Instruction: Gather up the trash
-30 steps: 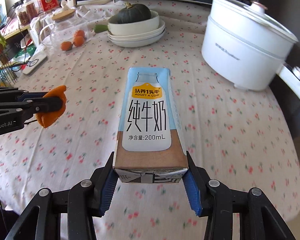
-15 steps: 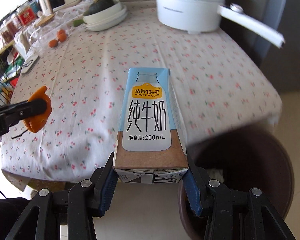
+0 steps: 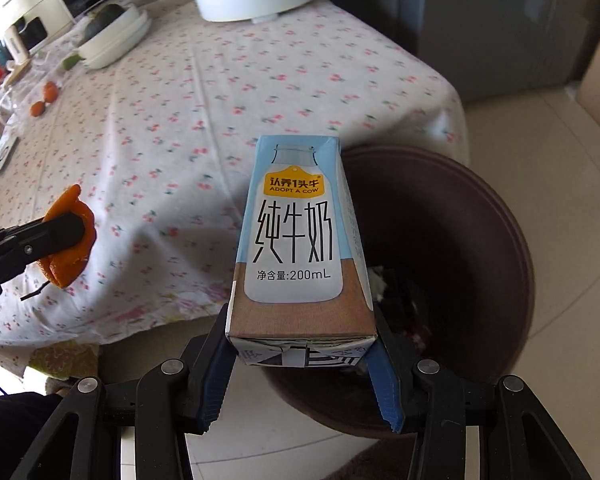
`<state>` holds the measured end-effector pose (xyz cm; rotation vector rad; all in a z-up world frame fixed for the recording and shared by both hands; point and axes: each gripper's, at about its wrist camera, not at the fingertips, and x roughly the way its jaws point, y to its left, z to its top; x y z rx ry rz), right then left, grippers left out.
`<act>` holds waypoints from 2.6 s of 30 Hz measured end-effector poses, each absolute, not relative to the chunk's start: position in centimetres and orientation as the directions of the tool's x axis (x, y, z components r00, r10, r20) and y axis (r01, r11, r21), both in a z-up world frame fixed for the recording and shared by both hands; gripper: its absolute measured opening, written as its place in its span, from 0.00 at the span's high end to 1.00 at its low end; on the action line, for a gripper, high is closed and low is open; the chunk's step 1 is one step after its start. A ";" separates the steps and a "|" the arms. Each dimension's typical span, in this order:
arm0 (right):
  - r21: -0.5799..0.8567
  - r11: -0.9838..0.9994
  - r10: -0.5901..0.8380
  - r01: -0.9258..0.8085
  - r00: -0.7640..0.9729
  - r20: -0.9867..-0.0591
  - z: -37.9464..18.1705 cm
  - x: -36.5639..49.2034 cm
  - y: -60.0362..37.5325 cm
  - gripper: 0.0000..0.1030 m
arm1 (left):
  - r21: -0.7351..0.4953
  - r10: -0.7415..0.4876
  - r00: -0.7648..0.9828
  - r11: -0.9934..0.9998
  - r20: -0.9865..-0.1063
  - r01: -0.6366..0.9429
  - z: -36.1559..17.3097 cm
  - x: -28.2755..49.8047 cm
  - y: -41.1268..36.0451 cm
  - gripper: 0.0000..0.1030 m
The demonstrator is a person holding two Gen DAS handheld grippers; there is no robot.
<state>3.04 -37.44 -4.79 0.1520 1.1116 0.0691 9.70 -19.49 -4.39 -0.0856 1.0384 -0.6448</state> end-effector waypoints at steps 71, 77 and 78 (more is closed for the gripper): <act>-0.054 0.986 -0.152 0.156 0.732 -0.664 -1.1 -4.8 -30.7 0.00 | -0.143 -0.184 0.653 0.983 -0.735 0.115 -1.1 -0.6 -6.7 0.00; -0.063 0.982 -0.178 0.178 0.758 -0.628 -0.7 -6.9 -30.0 0.00 | -0.140 -0.148 0.678 0.988 -0.720 0.067 -0.7 -2.1 -5.7 0.00; -0.068 0.982 -0.179 0.175 0.763 -0.622 -0.5 -7.0 -29.8 0.00 | -0.133 -0.144 0.681 0.989 -0.718 0.070 -0.5 -2.3 -5.8 0.00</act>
